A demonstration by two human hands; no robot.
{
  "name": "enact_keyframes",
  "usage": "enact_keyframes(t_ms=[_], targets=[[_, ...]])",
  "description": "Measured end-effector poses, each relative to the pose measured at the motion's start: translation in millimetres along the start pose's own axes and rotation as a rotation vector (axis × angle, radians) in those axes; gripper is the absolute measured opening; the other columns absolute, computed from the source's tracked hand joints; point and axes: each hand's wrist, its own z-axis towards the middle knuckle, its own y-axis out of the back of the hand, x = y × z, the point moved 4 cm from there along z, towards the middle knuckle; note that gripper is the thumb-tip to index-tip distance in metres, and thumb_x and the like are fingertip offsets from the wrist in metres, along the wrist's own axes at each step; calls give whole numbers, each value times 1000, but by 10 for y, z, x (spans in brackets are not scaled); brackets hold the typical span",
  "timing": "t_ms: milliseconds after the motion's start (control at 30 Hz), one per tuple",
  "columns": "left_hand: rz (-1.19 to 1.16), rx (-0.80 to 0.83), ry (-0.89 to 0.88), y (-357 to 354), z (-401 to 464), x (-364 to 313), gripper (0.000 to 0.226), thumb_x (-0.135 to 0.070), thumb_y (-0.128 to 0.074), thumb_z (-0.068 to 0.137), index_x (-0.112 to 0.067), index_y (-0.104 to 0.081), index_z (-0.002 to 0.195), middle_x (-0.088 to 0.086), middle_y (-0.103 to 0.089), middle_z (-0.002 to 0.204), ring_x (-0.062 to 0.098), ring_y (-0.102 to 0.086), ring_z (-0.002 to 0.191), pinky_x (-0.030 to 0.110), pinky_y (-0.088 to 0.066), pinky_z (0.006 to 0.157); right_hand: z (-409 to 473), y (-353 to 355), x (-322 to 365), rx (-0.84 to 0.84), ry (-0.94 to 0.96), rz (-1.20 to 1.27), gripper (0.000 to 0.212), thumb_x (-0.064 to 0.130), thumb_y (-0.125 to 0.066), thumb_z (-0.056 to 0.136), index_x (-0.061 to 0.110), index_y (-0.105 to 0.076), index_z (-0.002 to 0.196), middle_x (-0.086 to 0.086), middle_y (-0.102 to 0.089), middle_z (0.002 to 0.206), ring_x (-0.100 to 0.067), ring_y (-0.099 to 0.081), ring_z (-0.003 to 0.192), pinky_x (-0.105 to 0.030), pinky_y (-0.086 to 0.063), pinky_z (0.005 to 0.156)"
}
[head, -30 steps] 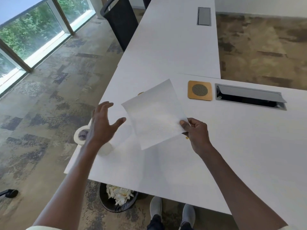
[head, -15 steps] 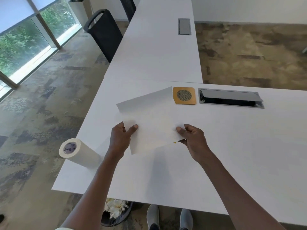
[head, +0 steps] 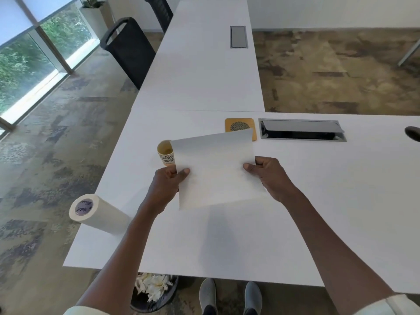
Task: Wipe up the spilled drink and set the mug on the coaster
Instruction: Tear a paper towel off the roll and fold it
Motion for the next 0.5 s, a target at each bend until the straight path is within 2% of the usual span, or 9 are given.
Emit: enact_keyframes(t_ms=[133, 267, 400, 500], targets=[[23, 59, -23, -30, -16, -56, 20, -12, -65, 97, -7, -73, 114, 9, -79, 107, 24, -75, 100, 45, -61, 90, -19, 103, 38, 65, -10, -3, 17, 10, -63, 91, 16, -76, 100, -7, -77, 101, -21, -73, 89, -30, -59, 74], [36, 114, -56, -49, -21, -95, 19, -6, -66, 95, -8, -75, 112, 9, -79, 106, 23, -75, 99, 36, -62, 83, -52, 153, 75, 27, -23, 61, 28, 1, -58, 90, 21, -78, 94, -5, -77, 100, -23, -73, 89, -33, -56, 75], [13, 165, -47, -105, -34, -139, 40, 10, -57, 94, -20, -83, 91, 2, -80, 97, 13, -75, 90, 22, -58, 74, -107, 227, 125, 23, -7, 32, 28, 1, -51, 86, 15, -74, 79, 2, -73, 85, -17, -68, 71, -28, -53, 58], [-69, 172, 8, -129, -17, -140, 45, 11, -47, 94, -15, -82, 85, 2, -80, 96, 14, -75, 90, 23, -58, 74, -121, 281, 118, 20, -15, 34, 33, -2, -46, 88, 15, -71, 74, 4, -70, 77, -15, -63, 61, -24, -49, 50]])
